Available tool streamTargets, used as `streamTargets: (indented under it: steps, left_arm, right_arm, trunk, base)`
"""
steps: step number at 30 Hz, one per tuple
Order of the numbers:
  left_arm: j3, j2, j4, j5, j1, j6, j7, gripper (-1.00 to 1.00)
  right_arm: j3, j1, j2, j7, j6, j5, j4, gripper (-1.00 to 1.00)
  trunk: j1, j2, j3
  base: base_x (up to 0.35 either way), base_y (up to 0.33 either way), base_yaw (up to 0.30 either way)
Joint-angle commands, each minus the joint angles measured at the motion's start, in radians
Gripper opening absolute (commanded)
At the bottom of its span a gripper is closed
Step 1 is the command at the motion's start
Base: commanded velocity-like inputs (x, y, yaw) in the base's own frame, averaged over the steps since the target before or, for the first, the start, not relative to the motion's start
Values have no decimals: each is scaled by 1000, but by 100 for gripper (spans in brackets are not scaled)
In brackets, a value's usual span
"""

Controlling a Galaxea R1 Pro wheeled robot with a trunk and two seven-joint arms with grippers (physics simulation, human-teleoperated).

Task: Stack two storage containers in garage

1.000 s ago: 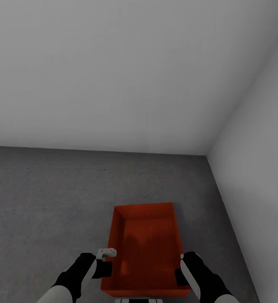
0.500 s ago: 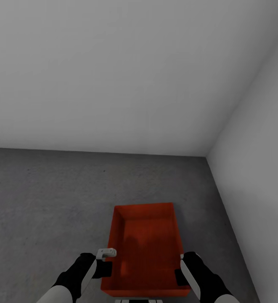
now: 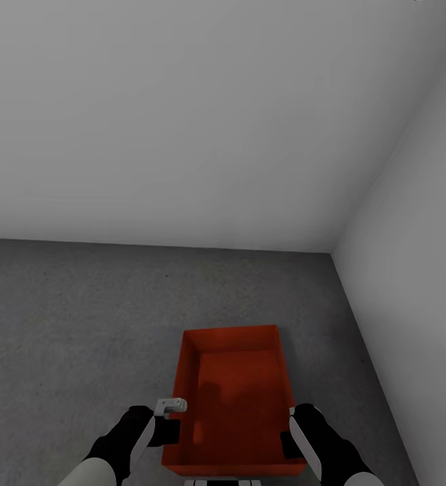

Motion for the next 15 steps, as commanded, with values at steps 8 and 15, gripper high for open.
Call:
streamTargets:
  steps: [8, 15]
  left_arm:
    - [-2, -2, -1, 11, 1, 6, -2, -100]
    - [-2, -2, -1, 12, 1, 6, -2, -100]
  right_arm:
    - [2, -1, 15, -4, -9, -65, -2, -100]
    - [2, -1, 15, -4, -9, -65, -2, -100]
  trunk:
    - [19, -35, -16]
    - [19, -35, -16]
  base:
    - [0, 0, 0]
    - [0, 0, 0]
